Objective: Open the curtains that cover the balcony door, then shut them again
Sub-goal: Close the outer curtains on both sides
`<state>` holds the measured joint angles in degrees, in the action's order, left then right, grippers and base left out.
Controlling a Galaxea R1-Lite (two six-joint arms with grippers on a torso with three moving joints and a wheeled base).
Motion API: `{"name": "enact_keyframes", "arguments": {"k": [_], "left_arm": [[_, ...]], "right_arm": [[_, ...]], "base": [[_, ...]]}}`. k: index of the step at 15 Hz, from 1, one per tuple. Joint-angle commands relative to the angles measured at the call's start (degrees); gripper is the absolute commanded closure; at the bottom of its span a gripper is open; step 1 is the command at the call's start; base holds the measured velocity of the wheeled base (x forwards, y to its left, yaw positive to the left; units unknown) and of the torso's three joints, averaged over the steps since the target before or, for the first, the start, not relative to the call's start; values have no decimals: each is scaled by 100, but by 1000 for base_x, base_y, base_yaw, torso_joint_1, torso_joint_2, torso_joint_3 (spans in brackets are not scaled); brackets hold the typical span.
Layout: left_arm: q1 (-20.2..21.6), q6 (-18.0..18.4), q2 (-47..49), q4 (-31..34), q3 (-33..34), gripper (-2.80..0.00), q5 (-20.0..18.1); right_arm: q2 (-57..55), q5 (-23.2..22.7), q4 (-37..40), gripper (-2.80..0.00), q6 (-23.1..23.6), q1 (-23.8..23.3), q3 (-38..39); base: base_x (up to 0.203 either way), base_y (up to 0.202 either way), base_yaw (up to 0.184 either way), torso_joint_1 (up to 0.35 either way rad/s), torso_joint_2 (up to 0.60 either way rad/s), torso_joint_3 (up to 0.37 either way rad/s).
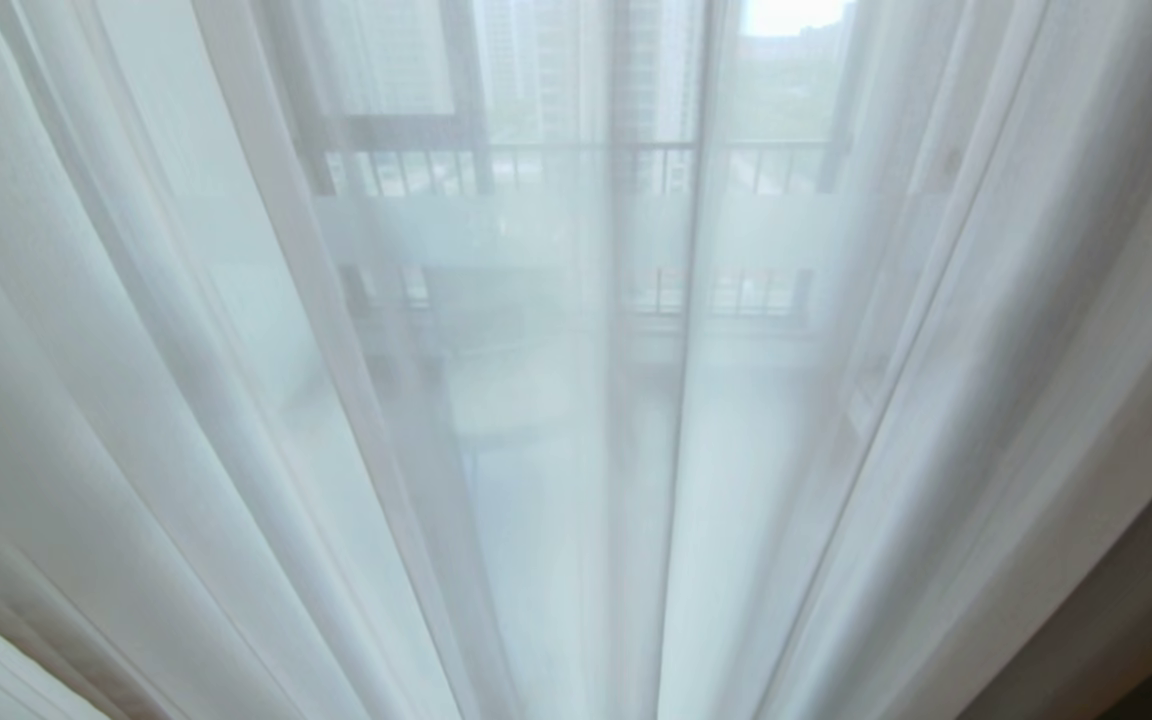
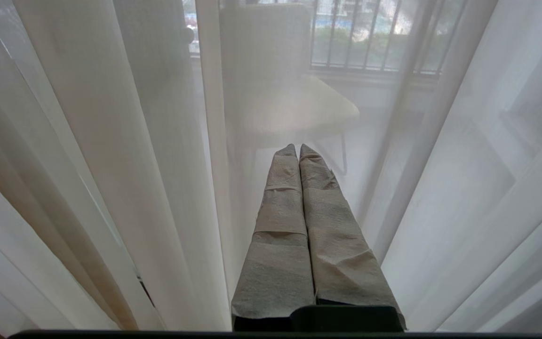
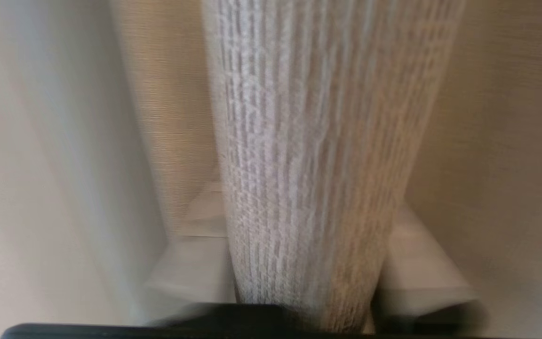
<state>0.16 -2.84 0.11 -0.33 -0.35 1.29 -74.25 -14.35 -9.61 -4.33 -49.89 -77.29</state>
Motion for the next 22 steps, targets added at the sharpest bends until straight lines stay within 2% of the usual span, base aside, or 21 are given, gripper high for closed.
{"name": "enact_keyframes", "arguments": {"k": [1,7,12,19,22], "left_arm": [[2,-6,-2,-3,0,0,3],[2,-6,-2,-3,8,0,3],[2,-6,-2,-3,0,0,3],[2,-6,-2,-3,0,0,3],[2,-6,-2,-3,0,0,3]], "right_arm": [[22,-13,-6,0,-3,351,-75],[239,20,-10,0,47,1838,-267],[494,70,14,0,363,3088,-266],[484,1122,20,0,1531,5011,-28],[388,1485,-10,0,1889,5769,117]], "base": [[0,0,0,0,0,0],[0,0,0,0,0,0],[0,0,0,0,0,0],[0,0,0,0,0,0],[0,0,0,0,0,0]]}}
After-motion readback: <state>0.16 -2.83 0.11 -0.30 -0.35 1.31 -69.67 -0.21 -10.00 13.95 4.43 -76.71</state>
